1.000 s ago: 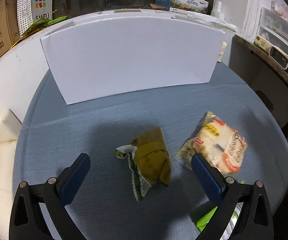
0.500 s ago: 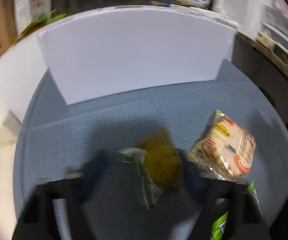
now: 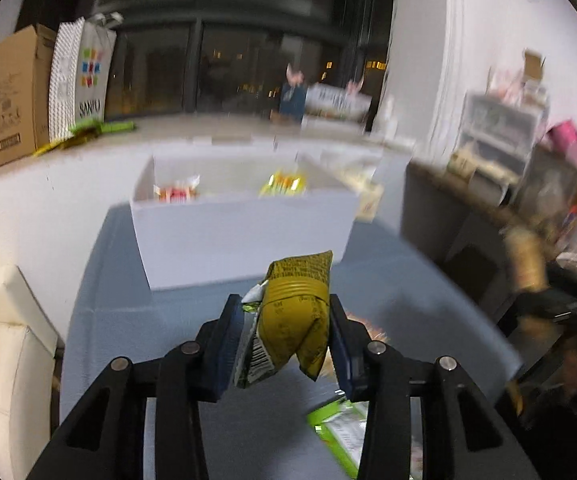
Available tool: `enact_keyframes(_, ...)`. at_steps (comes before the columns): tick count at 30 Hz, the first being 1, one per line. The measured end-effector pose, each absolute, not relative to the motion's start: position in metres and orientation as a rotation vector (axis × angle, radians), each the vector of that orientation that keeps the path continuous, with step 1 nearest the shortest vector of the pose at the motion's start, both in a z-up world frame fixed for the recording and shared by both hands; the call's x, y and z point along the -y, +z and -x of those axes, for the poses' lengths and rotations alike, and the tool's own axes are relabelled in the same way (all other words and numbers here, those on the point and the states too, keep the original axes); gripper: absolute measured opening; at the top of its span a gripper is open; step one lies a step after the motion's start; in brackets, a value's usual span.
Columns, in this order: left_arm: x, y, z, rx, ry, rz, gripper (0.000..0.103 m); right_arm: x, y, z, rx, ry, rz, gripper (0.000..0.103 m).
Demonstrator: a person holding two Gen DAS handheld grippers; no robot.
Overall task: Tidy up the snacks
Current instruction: 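Carry both bags over the white box and release them inside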
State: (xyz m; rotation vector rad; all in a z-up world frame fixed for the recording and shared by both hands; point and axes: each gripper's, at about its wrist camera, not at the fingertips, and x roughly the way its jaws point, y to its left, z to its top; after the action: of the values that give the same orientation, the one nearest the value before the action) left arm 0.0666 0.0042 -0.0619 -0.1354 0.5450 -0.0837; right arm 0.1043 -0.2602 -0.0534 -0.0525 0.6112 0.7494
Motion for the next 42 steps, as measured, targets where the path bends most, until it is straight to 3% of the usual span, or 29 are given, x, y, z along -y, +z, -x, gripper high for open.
enact_keyframes(8, -0.023, -0.004, -0.054, -0.415, -0.092, 0.153, 0.045, 0.254, -0.042, -0.125, -0.604, 0.770, 0.015, 0.080)
enact_keyframes(16, -0.056, 0.035, -0.143, -0.397, -0.068, 0.131, 0.045, 0.217, 0.000, -0.198, -0.570, 0.804, 0.001, 0.079)
enact_keyframes(27, -0.109, -0.003, -0.286, -0.617, 0.010, 0.176, 0.045, 0.143, 0.009, -0.336, -0.706, 0.774, -0.048, 0.080)
enact_keyframes(42, -0.121, -0.035, -0.317, -0.700, 0.034, 0.179, 0.045, 0.114, -0.033, -0.394, -0.824, 0.699, -0.037, 0.080)
